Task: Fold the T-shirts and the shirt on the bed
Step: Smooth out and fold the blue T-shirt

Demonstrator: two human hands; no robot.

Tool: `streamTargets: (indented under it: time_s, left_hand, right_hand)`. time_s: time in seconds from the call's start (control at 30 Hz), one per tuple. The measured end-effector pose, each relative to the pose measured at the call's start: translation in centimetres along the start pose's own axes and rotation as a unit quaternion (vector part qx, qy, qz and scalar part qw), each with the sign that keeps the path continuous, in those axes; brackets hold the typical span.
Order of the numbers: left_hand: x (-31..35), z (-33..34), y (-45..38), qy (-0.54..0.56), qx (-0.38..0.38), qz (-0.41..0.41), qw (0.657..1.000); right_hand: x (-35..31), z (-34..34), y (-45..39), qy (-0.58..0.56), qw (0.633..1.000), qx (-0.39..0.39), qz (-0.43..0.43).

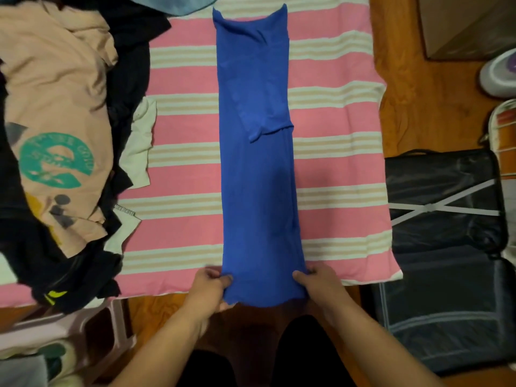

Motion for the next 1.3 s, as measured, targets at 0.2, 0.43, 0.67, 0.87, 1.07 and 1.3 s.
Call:
streamTargets:
  time_s: [0.2, 0.43, 0.67, 0.87, 1.07, 1.3]
  left_hand:
    - [16.5, -1.7, 2.5, 0.178, 0.034, 0.143, 0.973]
    - [13.7, 1.7, -3.9, -0.048, 0.082, 0.193, 0.977]
    - [11.5, 3.1, -5.7, -0.158, 0.109, 0.223, 0.956]
    - [5.8, 1.7, -4.6, -0.262, 0.022, 0.174, 0.949]
    - [-1.5, -0.9, -3.3, -0.296, -0.003, 0.139, 0.945]
    - [17.4, 0.3, -6.3, -0.193, 0.105, 0.290, 0.931]
  right_hand:
    - [-14.5, -2.9, 0.2, -0.281, 0.956, -0.080, 0.021]
    - [-13.8, -1.2, -5.6, 0.028, 0.987, 0.045, -0.153]
    - [-10.8, 1.3, -7.5, 0.013, 0.981, 0.076, -0.181]
    - [-4.4, 1.0, -6.2, 0.186, 0.977, 0.042, -0.093]
    - [3.0, 1.5, -3.1, 0.280, 0.955, -0.032, -0.096]
    - [-18.3, -2.0, -8.3, 0.170, 0.945, 0.109, -0.259]
Point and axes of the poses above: each hand's wrist, its own y-axis away from the middle knuckle, its own z-axis out of the palm, x = y × z, the point moved 8 cm from there along -y, towards the middle knuckle, and after that the axes turned 11 degrees about x, right-handed, at the moved point
